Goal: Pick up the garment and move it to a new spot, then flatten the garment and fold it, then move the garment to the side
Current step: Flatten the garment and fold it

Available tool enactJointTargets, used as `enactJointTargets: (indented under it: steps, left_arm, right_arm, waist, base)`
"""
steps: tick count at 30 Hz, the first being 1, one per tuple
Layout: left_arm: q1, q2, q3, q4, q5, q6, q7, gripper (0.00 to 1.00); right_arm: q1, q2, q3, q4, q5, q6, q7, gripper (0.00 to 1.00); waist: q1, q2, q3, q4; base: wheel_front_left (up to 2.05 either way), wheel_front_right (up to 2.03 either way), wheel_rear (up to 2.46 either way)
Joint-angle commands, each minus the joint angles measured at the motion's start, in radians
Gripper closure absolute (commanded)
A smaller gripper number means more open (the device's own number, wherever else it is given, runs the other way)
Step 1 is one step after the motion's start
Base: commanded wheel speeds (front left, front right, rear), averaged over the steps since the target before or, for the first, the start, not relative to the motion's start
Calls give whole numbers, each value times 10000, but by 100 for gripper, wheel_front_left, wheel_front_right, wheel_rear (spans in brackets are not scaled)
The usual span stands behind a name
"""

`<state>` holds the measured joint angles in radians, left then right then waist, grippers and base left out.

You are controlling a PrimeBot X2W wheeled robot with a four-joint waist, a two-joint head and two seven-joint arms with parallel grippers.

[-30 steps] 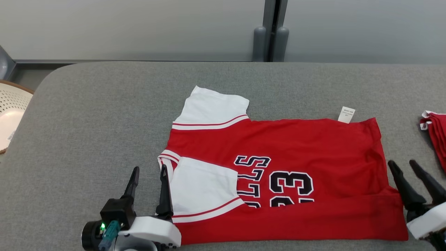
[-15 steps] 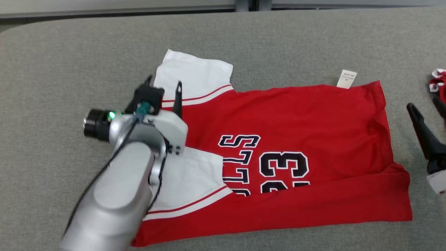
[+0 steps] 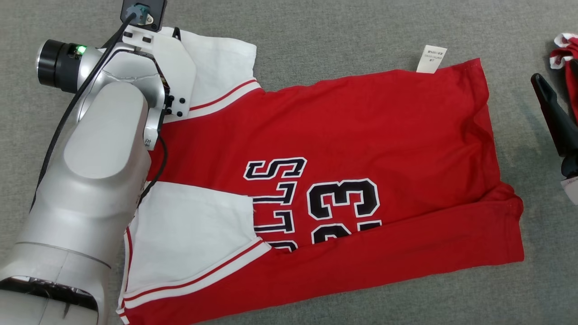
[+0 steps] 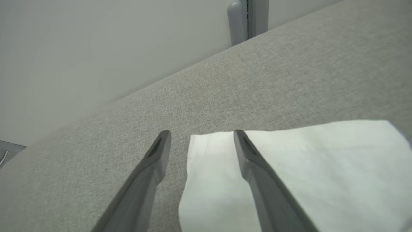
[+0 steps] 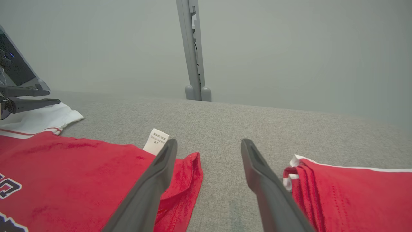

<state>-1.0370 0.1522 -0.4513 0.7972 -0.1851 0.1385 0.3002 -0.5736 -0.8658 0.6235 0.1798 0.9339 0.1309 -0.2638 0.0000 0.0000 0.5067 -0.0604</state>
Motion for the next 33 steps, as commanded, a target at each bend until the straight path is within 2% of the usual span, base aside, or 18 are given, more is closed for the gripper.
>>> enactJointTargets:
  steps: [1,6,10,11,12,13,16,19,25,33]
  left_arm:
    - [-137,67,-20,102,33,8,88,0]
    - [-389,156,-69,526,62,143,566,0]
    - [-323,-2,0,768,-211,103,739,0]
    - [-279,-85,59,826,-346,43,773,36]
    - [-188,-185,41,924,-476,-170,924,100]
    - [-114,-293,64,953,-601,-264,956,100]
    - [-117,-385,224,722,-808,-155,387,100]
    - [-58,-507,128,537,-797,-187,-147,100]
    - [85,-794,-150,36,-956,-373,-850,100]
    - [324,-980,-825,-875,-1361,-462,-1211,100]
  right_arm:
    - [-108,-6,10,-12,40,-4,-5,0]
    - [-311,-2,76,-25,54,-4,-7,0]
    - [-345,-66,20,-34,76,-4,-7,0]
    - [-335,-95,2,-20,86,-4,-7,0]
    - [-314,-140,2,8,106,-4,-6,0]
    - [-300,-200,12,25,137,-4,-7,0]
    - [-333,-420,148,48,286,-4,-6,0]
    - [-460,-742,731,132,682,-4,17,0]
    - [-1304,-1375,2020,448,1664,-4,810,0]
    - [-2411,-1940,3490,1247,2452,-4,1888,0]
  waist:
    - [0,0,107,-109]
    - [0,0,226,-207]
    - [0,0,311,-199]
    - [0,0,328,-173]
    - [0,0,337,-129]
    - [0,0,346,-60]
    - [0,0,369,230]
    - [0,0,301,578]
    - [0,0,189,1365]
    - [0,0,128,2141]
  base:
    - [0,0,0]
    - [0,0,0]
    - [0,0,0]
    - [0,0,0]
    - [0,0,0]
    - [0,0,0]
    - [0,0,0]
    - [0,0,0]
    - [0,0,0]
    - [0,0,0]
